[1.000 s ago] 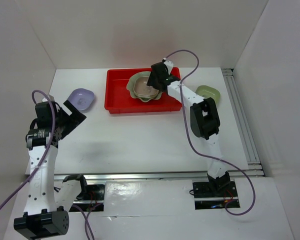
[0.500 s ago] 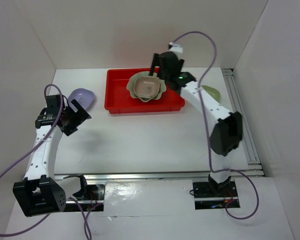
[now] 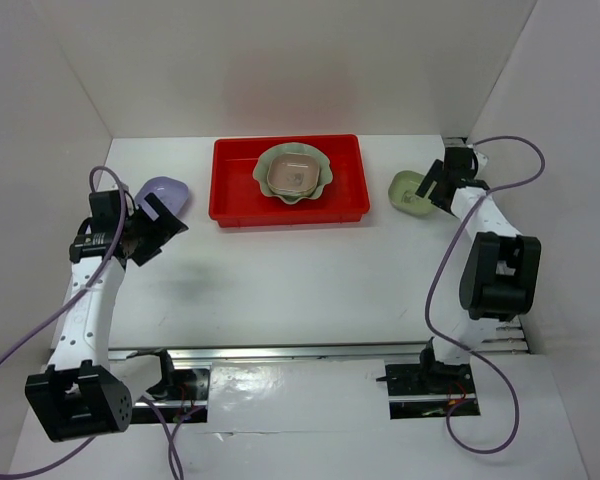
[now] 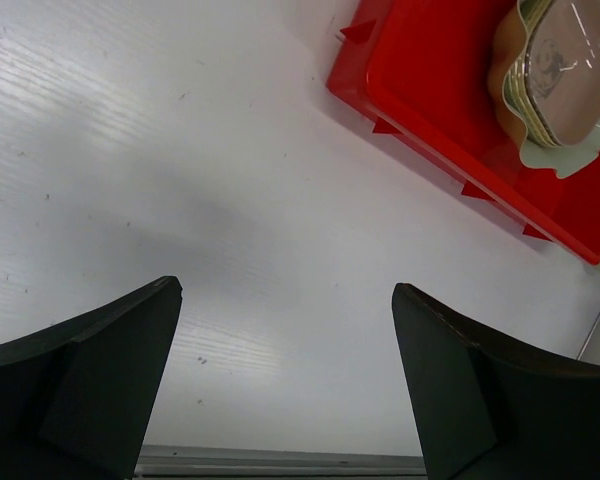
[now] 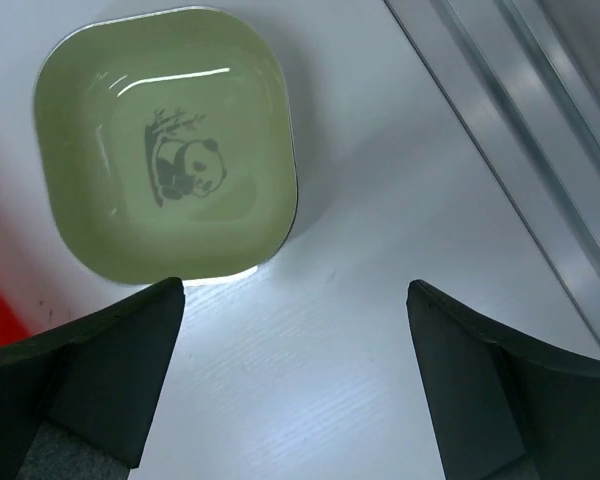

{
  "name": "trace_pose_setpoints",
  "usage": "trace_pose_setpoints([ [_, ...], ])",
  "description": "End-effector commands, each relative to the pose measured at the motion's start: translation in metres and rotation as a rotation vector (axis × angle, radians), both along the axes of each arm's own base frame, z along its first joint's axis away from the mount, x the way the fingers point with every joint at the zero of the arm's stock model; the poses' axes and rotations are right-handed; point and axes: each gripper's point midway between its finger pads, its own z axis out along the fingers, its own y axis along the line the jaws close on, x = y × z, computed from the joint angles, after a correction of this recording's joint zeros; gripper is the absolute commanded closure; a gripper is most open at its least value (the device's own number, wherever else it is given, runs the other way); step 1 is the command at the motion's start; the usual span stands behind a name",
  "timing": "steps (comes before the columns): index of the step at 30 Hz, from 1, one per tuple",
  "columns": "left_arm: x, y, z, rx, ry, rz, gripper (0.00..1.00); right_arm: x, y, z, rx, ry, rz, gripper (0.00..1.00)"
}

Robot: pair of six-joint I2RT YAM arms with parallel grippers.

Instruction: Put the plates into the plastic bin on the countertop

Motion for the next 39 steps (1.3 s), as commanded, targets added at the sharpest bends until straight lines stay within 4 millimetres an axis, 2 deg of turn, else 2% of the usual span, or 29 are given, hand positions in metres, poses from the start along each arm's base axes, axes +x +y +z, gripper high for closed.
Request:
trace_pose_setpoints([
  [1,0.0,-0.011,0.011,-0.024,-0.077,-0.06,0.0,0.023,-0.012,-0.004,-0.047,0.003,0.013,0.01],
  [2,-0.001,-0.012,0.014,-0.021,-0.088,-0.06,0.0,0.024,-0.018,-0.021,-0.05,0.043,0.01,0.01],
  [3,-0.002,-0.012,0.01,-0.017,-0.08,-0.066,0.0,0.022,-0.026,-0.029,-0.055,0.065,-0.009,0.01],
  [5,-0.004,-0.015,0.017,-0.012,-0.106,-0.076,0.0,0.022,-0.029,-0.052,-0.042,0.105,-0.013,0.03],
  [8,-0.004,-0.015,0.017,-0.012,-0.106,-0.076,0.0,0.025,-0.034,-0.071,-0.03,0.13,-0.017,0.09],
  [11,-0.004,-0.015,0.017,-0.012,-0.106,-0.076,0.0,0.025,-0.038,-0.079,-0.021,0.135,-0.035,0.17],
  [17,-0.004,-0.015,0.017,-0.012,-0.106,-0.076,0.0,0.029,-0.041,-0.081,-0.001,0.116,-0.053,0.34],
  [21,-0.004,-0.015,0.017,-0.012,-0.106,-0.076,0.0,0.029,-0.04,-0.086,0.026,0.118,-0.054,0.57],
  [22,-0.004,-0.015,0.017,-0.012,-0.106,-0.076,0.0,0.028,-0.04,-0.09,0.028,0.127,-0.054,0.72],
  [23,-0.004,-0.014,0.014,-0.013,-0.097,-0.076,0.0,0.028,-0.04,-0.09,0.028,0.127,-0.054,0.8],
  [25,-0.004,-0.014,0.014,-0.013,-0.097,-0.076,0.0,0.029,-0.038,-0.09,0.036,0.125,-0.047,0.86],
  [26,-0.004,-0.014,0.014,-0.013,-0.097,-0.076,0.0,0.027,-0.037,-0.091,0.043,0.131,-0.054,0.97],
  [29,-0.003,-0.013,0.014,-0.007,-0.096,-0.069,0.0,0.025,-0.039,-0.073,0.047,0.111,-0.09,1.0],
  [30,-0.003,-0.013,0.014,-0.007,-0.096,-0.069,0.0,0.024,-0.033,-0.066,0.041,0.105,-0.09,1.0],
  [31,-0.003,-0.013,0.014,-0.007,-0.096,-0.069,0.0,0.028,-0.031,-0.043,0.02,0.062,-0.09,1.0],
  [33,-0.003,-0.013,0.014,-0.007,-0.096,-0.069,0.0,0.031,-0.027,-0.017,0.026,-0.006,-0.116,1.0],
  [34,-0.003,-0.013,0.014,-0.007,-0.096,-0.069,0.0,0.03,-0.032,0.009,0.008,-0.059,-0.144,1.0],
  [35,-0.003,-0.013,0.014,-0.007,-0.096,-0.069,0.0,0.034,-0.023,0.027,0.006,-0.104,-0.147,1.0],
  [38,-0.003,-0.011,0.013,0.0,-0.094,-0.061,0.0,0.033,-0.015,0.079,-0.063,-0.196,-0.186,1.0],
  [39,-0.003,-0.011,0.013,0.0,-0.094,-0.061,0.0,0.039,-0.011,0.101,-0.072,-0.25,-0.199,1.0],
])
